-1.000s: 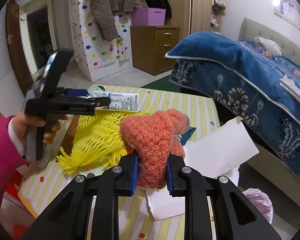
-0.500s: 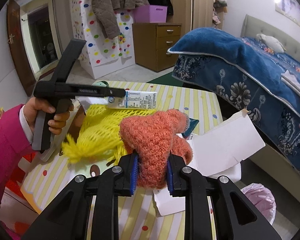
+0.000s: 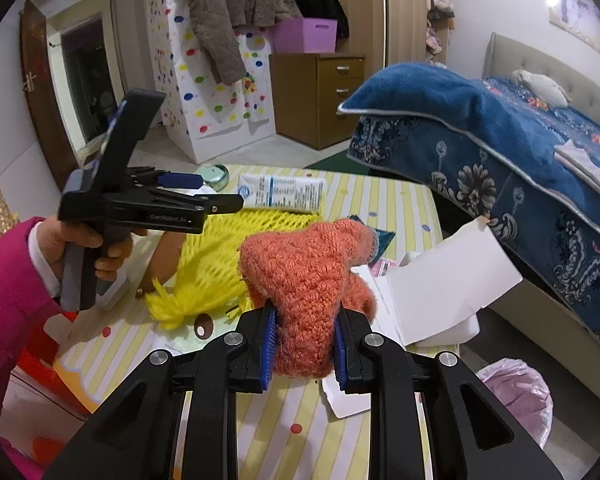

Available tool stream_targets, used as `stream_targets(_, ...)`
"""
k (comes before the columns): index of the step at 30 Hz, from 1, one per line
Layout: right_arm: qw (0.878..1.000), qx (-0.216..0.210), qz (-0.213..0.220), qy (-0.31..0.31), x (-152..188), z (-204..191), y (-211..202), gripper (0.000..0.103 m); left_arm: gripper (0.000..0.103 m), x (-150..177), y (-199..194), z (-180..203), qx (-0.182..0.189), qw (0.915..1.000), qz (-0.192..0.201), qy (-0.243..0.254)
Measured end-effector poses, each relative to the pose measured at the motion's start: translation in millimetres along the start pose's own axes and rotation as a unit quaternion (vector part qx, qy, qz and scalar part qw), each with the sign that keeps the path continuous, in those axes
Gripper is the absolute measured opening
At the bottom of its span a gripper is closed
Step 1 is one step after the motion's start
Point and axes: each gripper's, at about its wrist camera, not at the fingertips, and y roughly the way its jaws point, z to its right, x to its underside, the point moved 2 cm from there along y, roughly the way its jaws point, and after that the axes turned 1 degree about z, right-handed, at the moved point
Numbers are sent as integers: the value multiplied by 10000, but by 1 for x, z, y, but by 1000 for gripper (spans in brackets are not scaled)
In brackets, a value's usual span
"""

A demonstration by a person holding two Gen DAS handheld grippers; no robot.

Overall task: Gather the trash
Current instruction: 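Grasp the white milk carton with the left tool while the right tool holds the glove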

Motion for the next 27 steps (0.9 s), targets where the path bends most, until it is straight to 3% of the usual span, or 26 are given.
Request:
stream_targets(6,9992,190,349,37,-21,15,-20,23,96,-15,22,-10,3,9997,-138,-215)
stream_targets(8,9991,268,309,74,-18,19,-17,23,96,-18,27,-9,-245,9994,-125,-200)
stream_targets(11,9992,293,199,204,-12,28,-10,23,96,-20,26,12,-491,9980,70,393)
stream_targets(14,9991,299,119,261,-9,32,-3,24,93,-13,33,37,-761,9894,27,1236)
stream_targets(16,9991,277,94,293,-7,32,-1,24,91,-11,41,45,-867,9843,-36,1540)
stream_targets(19,9993,243,62,278,-7,30,0,23,89,-12,50,52,-913,9796,-79,1790)
stream_targets(27,9994,171,37,295,-4,29,0,23,66,-13,66,51,-1059,9731,-315,2021)
